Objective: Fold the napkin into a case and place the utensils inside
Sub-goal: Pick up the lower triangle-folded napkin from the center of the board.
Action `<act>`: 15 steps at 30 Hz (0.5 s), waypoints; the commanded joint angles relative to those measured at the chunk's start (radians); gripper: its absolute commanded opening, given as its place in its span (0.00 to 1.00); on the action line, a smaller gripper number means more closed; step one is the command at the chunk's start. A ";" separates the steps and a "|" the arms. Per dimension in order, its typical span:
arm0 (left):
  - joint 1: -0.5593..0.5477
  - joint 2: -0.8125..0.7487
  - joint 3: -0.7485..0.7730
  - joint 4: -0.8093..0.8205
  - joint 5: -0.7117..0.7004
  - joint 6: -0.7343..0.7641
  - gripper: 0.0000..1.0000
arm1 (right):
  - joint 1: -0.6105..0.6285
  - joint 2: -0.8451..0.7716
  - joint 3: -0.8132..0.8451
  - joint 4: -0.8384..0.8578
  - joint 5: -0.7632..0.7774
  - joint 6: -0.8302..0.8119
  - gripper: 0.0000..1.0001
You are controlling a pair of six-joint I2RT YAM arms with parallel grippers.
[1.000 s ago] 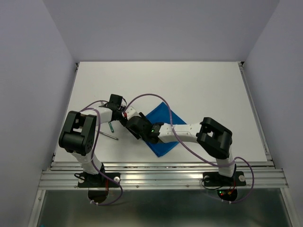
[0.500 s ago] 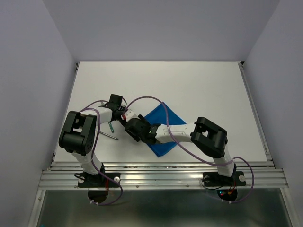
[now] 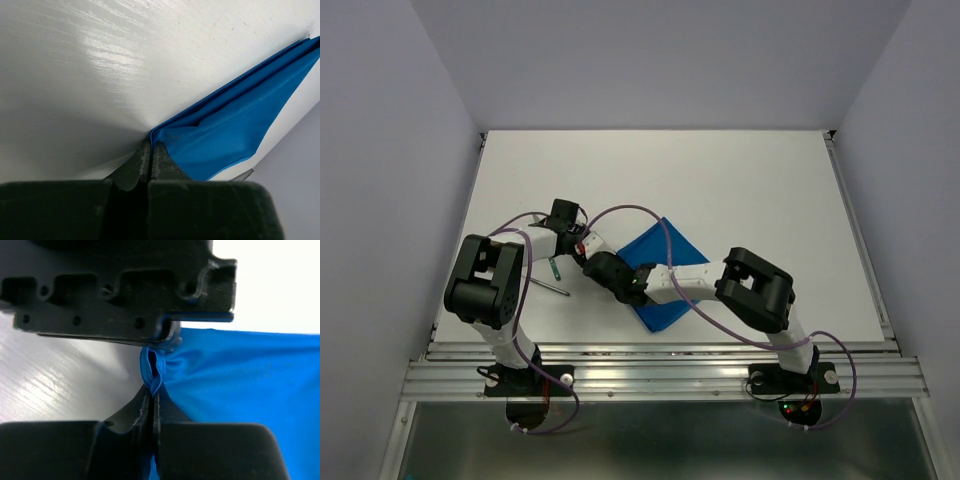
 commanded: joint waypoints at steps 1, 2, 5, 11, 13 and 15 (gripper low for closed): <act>-0.007 -0.013 0.021 -0.022 -0.015 0.025 0.00 | -0.015 -0.019 0.008 0.051 -0.100 0.022 0.01; -0.005 -0.016 0.023 -0.029 -0.018 0.028 0.02 | -0.015 -0.042 0.003 0.049 -0.131 0.033 0.01; -0.005 -0.024 0.030 -0.044 -0.030 0.038 0.13 | -0.043 -0.085 -0.017 0.049 -0.261 0.074 0.01; -0.004 -0.055 0.049 -0.065 -0.049 0.054 0.36 | -0.129 -0.133 -0.070 0.051 -0.497 0.163 0.01; 0.001 -0.059 0.055 -0.072 -0.049 0.063 0.39 | -0.147 -0.137 -0.080 0.054 -0.571 0.188 0.01; 0.004 -0.067 0.056 -0.076 -0.047 0.068 0.43 | -0.161 -0.137 -0.090 0.057 -0.631 0.199 0.01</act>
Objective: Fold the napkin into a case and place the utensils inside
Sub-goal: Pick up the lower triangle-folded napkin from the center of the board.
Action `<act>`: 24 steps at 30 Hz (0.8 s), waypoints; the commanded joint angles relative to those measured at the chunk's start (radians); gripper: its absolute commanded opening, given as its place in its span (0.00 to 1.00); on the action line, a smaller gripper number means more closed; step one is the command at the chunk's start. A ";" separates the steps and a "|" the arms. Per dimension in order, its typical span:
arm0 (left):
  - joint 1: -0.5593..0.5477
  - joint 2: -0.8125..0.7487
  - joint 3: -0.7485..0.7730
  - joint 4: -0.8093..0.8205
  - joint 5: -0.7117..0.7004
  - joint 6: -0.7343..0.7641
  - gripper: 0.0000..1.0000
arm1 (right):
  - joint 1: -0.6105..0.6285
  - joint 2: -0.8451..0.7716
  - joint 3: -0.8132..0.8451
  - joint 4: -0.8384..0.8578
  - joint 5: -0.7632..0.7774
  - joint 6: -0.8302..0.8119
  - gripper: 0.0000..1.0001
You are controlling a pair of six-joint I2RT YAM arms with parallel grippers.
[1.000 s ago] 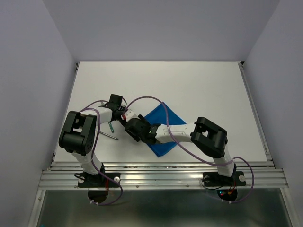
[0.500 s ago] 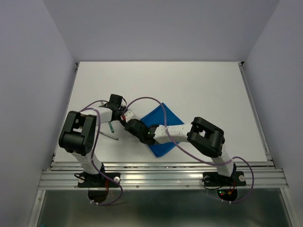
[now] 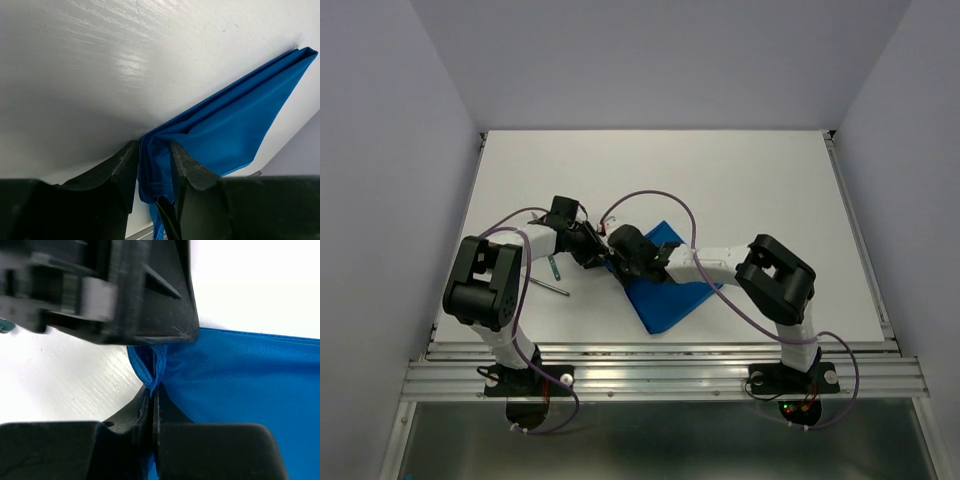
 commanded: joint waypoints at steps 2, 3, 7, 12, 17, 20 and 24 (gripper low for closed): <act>0.011 -0.064 0.030 -0.043 -0.018 0.039 0.50 | -0.027 -0.046 -0.026 0.060 -0.241 0.078 0.01; 0.012 -0.069 0.030 -0.044 -0.021 0.041 0.50 | -0.039 -0.048 -0.036 0.069 -0.261 0.085 0.01; 0.024 -0.088 0.027 -0.052 -0.021 0.055 0.54 | -0.076 -0.051 -0.049 0.112 -0.362 0.127 0.01; 0.054 -0.132 0.016 -0.063 -0.029 0.079 0.55 | -0.114 -0.062 -0.068 0.151 -0.448 0.183 0.01; 0.063 -0.184 -0.009 -0.071 -0.026 0.110 0.54 | -0.150 -0.053 -0.072 0.172 -0.552 0.237 0.01; 0.063 -0.221 -0.036 -0.075 -0.024 0.127 0.55 | -0.173 -0.030 -0.066 0.178 -0.612 0.268 0.01; 0.063 -0.275 -0.082 -0.080 -0.016 0.139 0.53 | -0.209 0.010 -0.049 0.180 -0.701 0.314 0.01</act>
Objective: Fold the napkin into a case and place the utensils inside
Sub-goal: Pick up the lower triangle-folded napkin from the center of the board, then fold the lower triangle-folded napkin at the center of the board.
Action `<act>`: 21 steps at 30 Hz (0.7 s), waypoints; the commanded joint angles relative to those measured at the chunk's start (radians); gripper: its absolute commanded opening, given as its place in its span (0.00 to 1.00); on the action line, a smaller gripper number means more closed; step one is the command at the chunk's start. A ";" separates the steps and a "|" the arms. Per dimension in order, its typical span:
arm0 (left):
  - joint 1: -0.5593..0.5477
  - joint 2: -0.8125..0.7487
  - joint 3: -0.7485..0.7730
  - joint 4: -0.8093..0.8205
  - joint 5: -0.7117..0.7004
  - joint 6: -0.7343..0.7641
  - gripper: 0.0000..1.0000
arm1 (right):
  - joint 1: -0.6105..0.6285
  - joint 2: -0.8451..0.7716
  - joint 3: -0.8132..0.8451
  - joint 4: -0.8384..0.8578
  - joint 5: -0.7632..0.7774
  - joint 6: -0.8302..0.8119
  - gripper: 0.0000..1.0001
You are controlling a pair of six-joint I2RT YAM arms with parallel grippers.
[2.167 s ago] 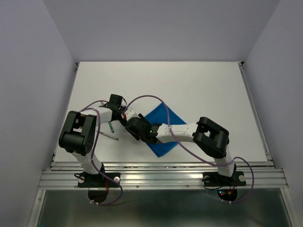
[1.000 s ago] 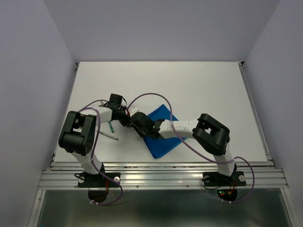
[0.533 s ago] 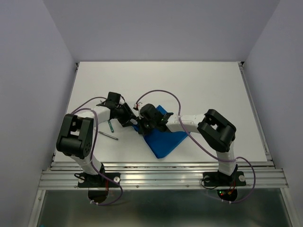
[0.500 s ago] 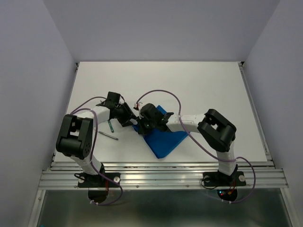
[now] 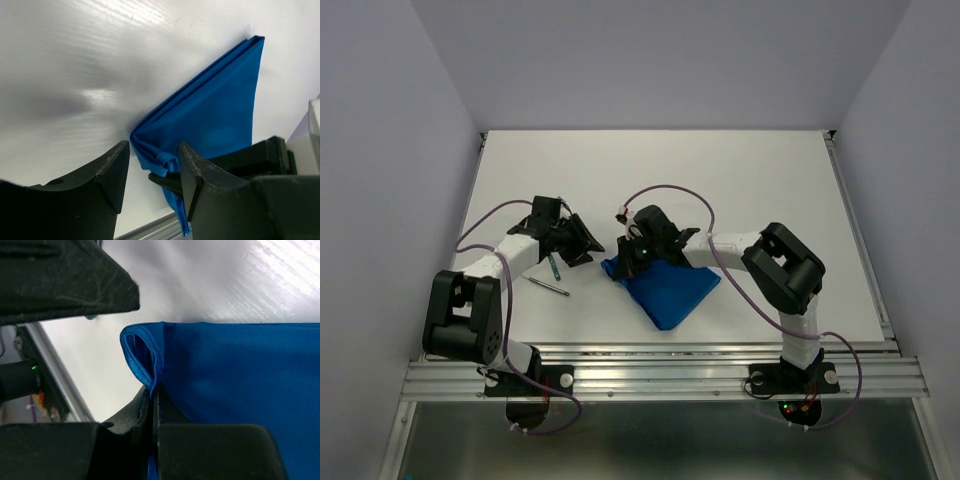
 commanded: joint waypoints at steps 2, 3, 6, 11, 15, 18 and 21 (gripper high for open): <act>0.000 -0.085 -0.063 -0.023 0.006 0.044 0.51 | -0.055 0.044 0.036 0.060 -0.185 0.083 0.01; -0.002 -0.100 -0.068 -0.023 0.012 0.049 0.48 | -0.056 0.050 0.038 0.063 -0.201 0.089 0.01; -0.011 -0.124 -0.082 -0.025 0.026 0.067 0.39 | -0.083 0.075 0.047 0.071 -0.275 0.106 0.01; -0.031 -0.124 -0.099 -0.029 0.052 0.078 0.26 | -0.117 0.100 0.044 0.108 -0.366 0.143 0.01; -0.045 -0.105 -0.102 -0.017 0.069 0.084 0.19 | -0.138 0.118 0.044 0.143 -0.432 0.169 0.01; -0.055 -0.079 -0.090 -0.008 0.074 0.089 0.17 | -0.138 0.135 0.051 0.149 -0.467 0.177 0.01; -0.063 -0.042 -0.064 0.007 0.072 0.093 0.17 | -0.148 0.149 0.055 0.152 -0.481 0.181 0.01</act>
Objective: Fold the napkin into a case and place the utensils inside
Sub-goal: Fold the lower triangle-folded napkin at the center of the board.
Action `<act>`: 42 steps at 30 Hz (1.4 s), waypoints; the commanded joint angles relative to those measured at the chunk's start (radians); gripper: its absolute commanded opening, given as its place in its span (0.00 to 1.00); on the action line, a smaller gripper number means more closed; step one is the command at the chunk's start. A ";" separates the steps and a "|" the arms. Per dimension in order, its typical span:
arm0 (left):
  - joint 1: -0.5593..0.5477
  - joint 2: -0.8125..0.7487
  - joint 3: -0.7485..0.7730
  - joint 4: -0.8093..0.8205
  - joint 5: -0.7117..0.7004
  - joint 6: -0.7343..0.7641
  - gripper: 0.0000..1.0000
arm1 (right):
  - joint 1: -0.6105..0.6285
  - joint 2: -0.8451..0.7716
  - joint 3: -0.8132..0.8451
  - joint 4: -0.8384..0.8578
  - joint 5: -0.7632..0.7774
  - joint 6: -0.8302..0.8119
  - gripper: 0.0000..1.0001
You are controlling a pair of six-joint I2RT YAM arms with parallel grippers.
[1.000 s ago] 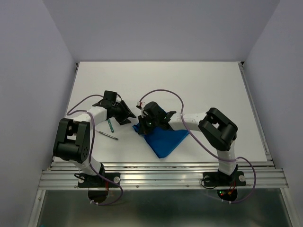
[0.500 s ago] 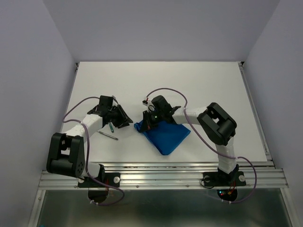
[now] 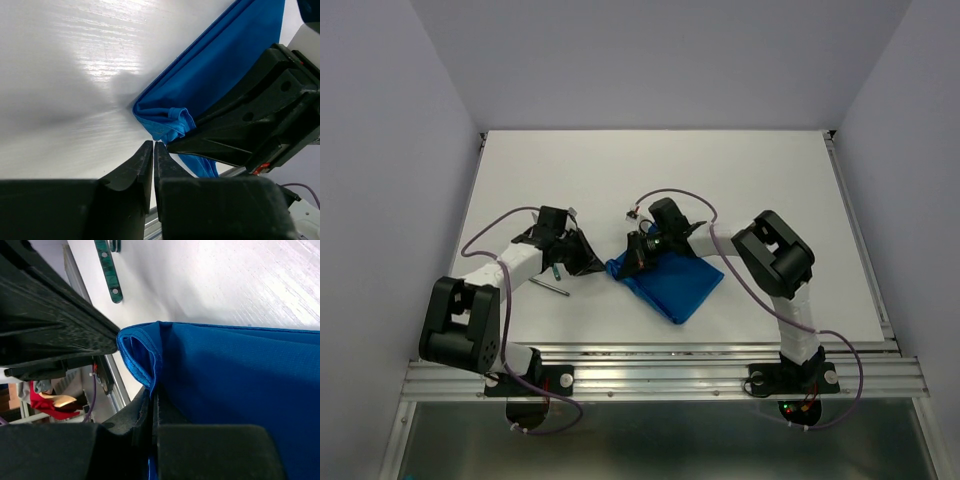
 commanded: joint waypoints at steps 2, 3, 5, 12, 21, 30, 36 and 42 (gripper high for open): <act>-0.019 0.075 0.054 0.032 0.018 0.031 0.16 | -0.010 0.025 0.037 0.064 -0.077 0.026 0.01; -0.022 0.090 0.065 0.036 0.019 0.032 0.15 | -0.010 0.028 0.037 0.064 -0.077 0.027 0.01; -0.036 0.130 0.100 0.038 0.019 0.041 0.14 | -0.010 0.028 0.035 0.066 -0.076 0.029 0.01; -0.060 0.213 0.163 0.046 0.024 0.045 0.12 | -0.019 0.016 0.029 0.064 -0.065 0.030 0.01; -0.066 0.254 0.168 0.064 0.033 0.035 0.11 | -0.019 -0.064 0.001 -0.003 0.085 -0.016 0.49; -0.068 0.258 0.162 0.079 0.041 0.025 0.11 | 0.003 -0.135 0.029 -0.132 0.302 -0.108 0.57; -0.068 0.258 0.154 0.089 0.047 0.017 0.11 | 0.012 -0.110 0.046 -0.164 0.352 -0.074 0.57; -0.069 0.259 0.154 0.090 0.047 0.017 0.11 | 0.030 -0.087 0.052 -0.145 0.351 -0.043 0.57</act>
